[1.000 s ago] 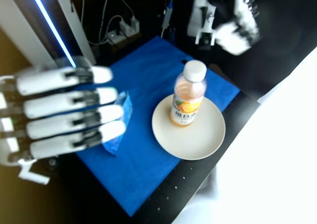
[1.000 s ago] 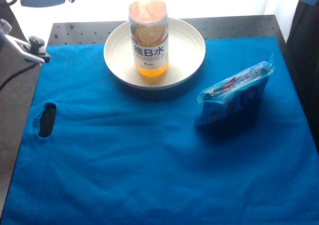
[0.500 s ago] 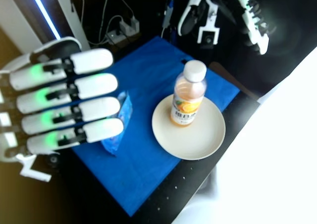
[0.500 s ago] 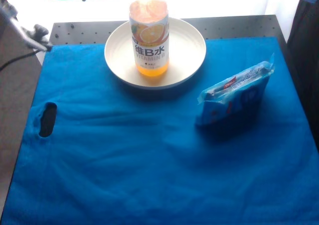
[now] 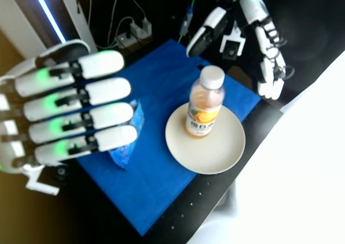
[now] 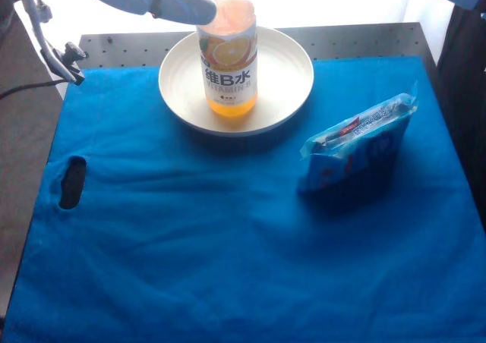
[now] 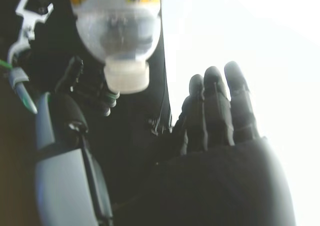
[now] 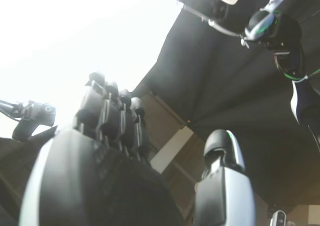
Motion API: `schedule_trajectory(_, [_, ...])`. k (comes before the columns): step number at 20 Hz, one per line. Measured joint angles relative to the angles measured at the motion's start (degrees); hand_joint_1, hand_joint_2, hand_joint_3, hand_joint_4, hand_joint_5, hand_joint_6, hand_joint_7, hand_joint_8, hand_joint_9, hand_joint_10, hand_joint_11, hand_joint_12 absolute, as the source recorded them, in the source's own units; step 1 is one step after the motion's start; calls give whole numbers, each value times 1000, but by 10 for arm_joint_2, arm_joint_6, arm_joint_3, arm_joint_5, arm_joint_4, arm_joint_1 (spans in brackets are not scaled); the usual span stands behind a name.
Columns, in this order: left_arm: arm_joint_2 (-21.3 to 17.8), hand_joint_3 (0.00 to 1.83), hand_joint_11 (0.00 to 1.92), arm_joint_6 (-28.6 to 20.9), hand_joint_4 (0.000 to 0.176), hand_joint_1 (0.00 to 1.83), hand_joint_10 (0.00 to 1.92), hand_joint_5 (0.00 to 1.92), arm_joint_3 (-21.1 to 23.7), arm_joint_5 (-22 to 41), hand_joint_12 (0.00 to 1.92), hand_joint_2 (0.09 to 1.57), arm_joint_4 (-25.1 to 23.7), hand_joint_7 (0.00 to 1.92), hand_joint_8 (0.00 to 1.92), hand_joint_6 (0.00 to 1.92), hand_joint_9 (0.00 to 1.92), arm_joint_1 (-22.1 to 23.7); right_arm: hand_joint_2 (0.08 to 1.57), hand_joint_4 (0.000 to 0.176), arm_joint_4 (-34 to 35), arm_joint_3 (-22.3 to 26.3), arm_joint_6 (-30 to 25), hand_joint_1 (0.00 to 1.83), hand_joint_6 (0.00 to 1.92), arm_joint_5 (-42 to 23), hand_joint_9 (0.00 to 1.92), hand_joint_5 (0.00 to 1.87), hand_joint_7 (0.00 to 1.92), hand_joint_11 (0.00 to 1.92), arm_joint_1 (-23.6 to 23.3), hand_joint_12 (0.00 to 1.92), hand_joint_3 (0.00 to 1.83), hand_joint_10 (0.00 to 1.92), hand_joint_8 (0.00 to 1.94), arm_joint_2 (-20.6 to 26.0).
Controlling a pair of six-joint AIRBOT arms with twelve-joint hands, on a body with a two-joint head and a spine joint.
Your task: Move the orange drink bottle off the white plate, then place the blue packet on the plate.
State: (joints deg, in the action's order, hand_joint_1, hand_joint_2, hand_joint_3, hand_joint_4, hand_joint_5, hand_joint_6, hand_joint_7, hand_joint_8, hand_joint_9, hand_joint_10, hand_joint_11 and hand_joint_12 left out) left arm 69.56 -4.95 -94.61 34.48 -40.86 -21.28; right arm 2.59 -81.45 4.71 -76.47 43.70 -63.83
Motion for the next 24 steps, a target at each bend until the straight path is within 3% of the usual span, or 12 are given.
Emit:
schedule_trajectory(1, [5,0,67,-7,5,814,3,0,-3,-1,341,758,-3,252,2,0,261,3,1034,0,-1,0,0,616,0,1,157,205,193,147,0,0,4,0,0,0])
schedule_trajectory(5, [27,0,100,-26,11,791,2,0,-19,-19,333,644,-42,245,0,0,272,11,1038,0,1,0,0,616,6,0,169,224,213,154,0,3,4,4,6,-3])
schedule_trajectory(7, [37,0,115,-37,0,825,0,0,-25,-26,349,604,-64,235,0,0,273,11,1036,0,-2,0,0,592,0,-2,162,212,193,159,0,5,2,0,0,-3])
schedule_trajectory(10, [44,1,4,-40,0,855,0,42,-29,-33,610,574,-75,290,0,0,295,11,1046,0,0,0,-2,591,14,-4,176,249,215,168,0,8,5,8,9,-3])
schedule_trajectory(13, [50,0,8,-40,0,889,4,59,-35,-39,639,547,-76,284,1,6,308,11,1068,0,-4,0,-4,604,6,-4,157,246,207,148,0,0,10,0,2,-3])
schedule_trajectory(15, [56,0,77,-40,6,802,0,108,-40,-43,569,537,-75,313,0,0,331,8,1076,0,-4,0,-5,599,4,-4,165,246,209,150,0,1,9,3,2,-3])
schedule_trajectory(18, [64,0,234,-40,0,770,1,135,-44,-52,238,556,-77,339,2,2,349,-2,1093,0,-4,0,-7,598,10,-7,180,271,236,156,0,3,11,6,9,-4])
schedule_trajectory(24, [71,3,308,-40,0,865,1,319,-54,-62,180,688,-78,410,3,7,394,-13,1083,0,-5,1,-12,584,3,-13,187,258,213,150,0,8,1,8,6,-6])
